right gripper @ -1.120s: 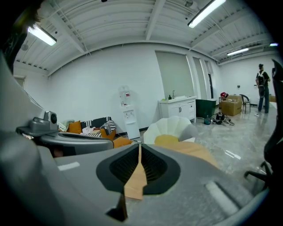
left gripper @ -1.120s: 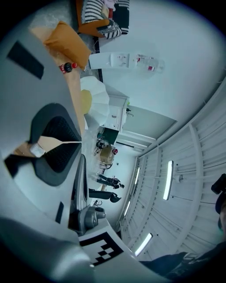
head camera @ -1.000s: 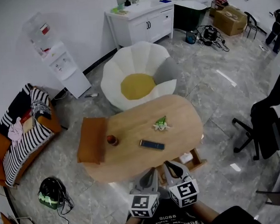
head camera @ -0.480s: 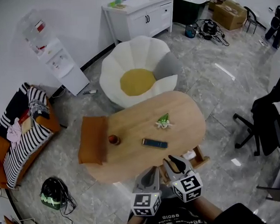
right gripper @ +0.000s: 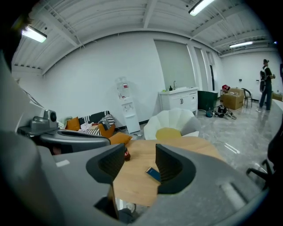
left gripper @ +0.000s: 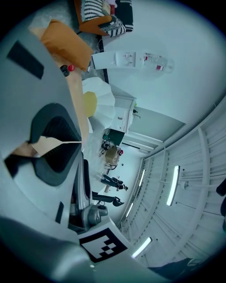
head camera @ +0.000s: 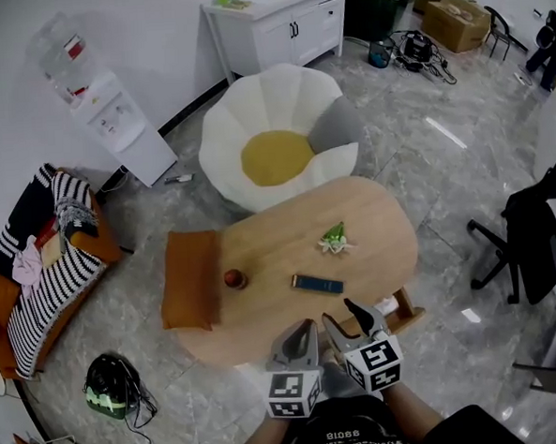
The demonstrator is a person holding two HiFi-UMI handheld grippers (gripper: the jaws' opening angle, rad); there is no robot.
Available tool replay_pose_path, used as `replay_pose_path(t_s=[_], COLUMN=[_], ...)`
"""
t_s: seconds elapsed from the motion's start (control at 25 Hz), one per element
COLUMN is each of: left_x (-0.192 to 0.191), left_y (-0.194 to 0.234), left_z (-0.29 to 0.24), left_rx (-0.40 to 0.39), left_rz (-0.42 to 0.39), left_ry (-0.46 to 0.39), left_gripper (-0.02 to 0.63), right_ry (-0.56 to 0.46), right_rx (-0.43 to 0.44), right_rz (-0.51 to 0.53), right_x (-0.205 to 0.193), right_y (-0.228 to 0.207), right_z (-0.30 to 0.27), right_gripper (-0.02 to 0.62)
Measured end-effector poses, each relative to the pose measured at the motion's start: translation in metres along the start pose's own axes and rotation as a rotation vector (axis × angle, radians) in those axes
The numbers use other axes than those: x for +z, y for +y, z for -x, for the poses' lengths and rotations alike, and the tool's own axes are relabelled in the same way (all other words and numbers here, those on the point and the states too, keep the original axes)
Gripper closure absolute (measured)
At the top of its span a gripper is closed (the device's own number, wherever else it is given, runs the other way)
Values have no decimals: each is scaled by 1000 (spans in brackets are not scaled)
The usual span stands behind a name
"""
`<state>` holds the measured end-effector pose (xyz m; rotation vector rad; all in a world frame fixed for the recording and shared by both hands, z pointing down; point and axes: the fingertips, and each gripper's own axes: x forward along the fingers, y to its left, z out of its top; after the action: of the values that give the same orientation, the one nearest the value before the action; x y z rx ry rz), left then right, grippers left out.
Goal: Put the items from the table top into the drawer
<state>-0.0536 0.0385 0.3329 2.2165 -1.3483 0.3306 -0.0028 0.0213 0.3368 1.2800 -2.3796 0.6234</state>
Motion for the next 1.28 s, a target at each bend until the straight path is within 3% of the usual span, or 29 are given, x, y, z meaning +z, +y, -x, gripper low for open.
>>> replay_pose_path(t_s=[0.52, 0.88, 1.16, 1.28], left_x=[-5, -27, -53, -59], left_y=[28, 47, 66, 75], left_z=[-29, -57, -87, -99], left_rx=[-19, -21, -14, -8], left_rz=[-13, -20, -16, -7], left_ry=[37, 79, 116, 114], left_gripper=[589, 589, 589, 589], right_ry=[53, 100, 116, 141], right_rx=[2, -13, 14, 67], right_rz=[45, 41, 50, 47], right_x=[-5, -31, -51, -65], right_y=[-15, -26, -38, -37], right_z=[-40, -76, -105, -117], right_gripper=[390, 390, 388, 388])
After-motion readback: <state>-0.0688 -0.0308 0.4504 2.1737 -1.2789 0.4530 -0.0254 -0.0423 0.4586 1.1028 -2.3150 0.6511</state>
